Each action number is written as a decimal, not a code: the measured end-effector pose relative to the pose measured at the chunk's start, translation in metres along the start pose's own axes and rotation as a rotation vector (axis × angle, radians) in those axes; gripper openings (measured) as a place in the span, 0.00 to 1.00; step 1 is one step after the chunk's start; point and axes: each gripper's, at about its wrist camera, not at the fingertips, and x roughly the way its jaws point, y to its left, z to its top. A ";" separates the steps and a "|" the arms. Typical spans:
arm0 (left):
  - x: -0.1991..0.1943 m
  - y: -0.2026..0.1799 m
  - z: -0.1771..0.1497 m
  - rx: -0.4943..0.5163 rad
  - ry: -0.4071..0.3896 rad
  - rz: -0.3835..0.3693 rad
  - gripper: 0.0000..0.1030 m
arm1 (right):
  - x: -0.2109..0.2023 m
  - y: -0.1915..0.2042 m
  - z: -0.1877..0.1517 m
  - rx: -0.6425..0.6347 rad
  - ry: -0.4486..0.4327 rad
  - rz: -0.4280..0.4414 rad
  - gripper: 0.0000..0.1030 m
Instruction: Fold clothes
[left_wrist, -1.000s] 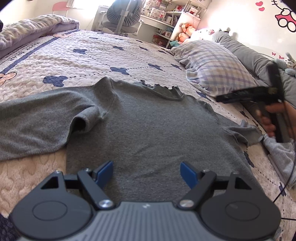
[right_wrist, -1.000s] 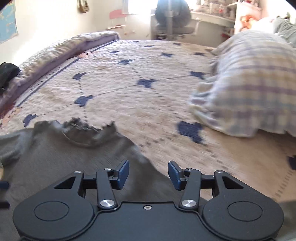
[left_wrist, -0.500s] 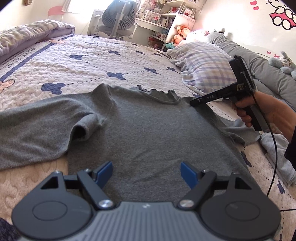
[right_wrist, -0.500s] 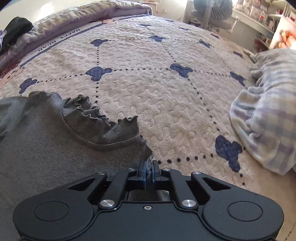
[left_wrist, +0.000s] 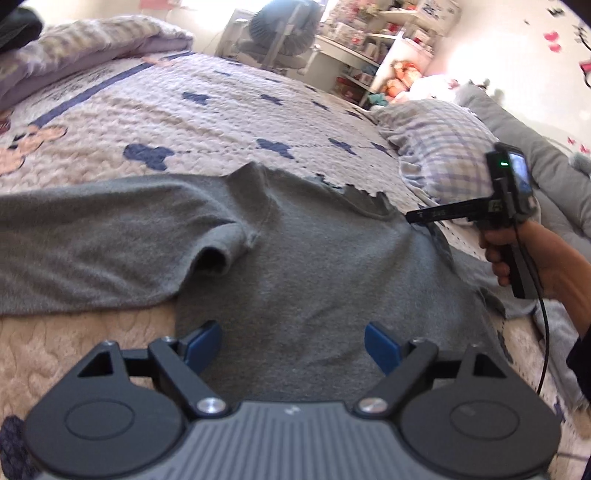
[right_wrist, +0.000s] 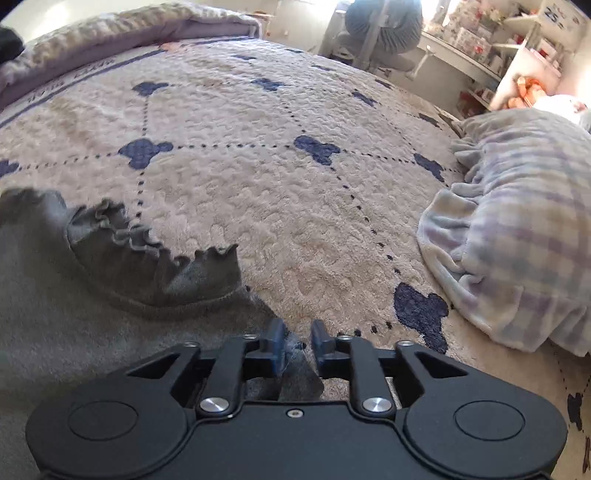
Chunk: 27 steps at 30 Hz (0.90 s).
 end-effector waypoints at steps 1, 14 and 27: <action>0.000 0.000 0.001 -0.001 0.004 0.002 0.87 | -0.006 0.001 0.004 0.015 -0.024 0.009 0.52; 0.003 -0.004 0.001 0.020 0.042 0.022 0.97 | -0.016 0.116 0.072 -0.180 -0.096 0.261 0.70; 0.001 -0.008 0.002 0.056 0.057 0.021 0.98 | 0.010 0.206 0.084 -0.366 -0.103 0.233 0.03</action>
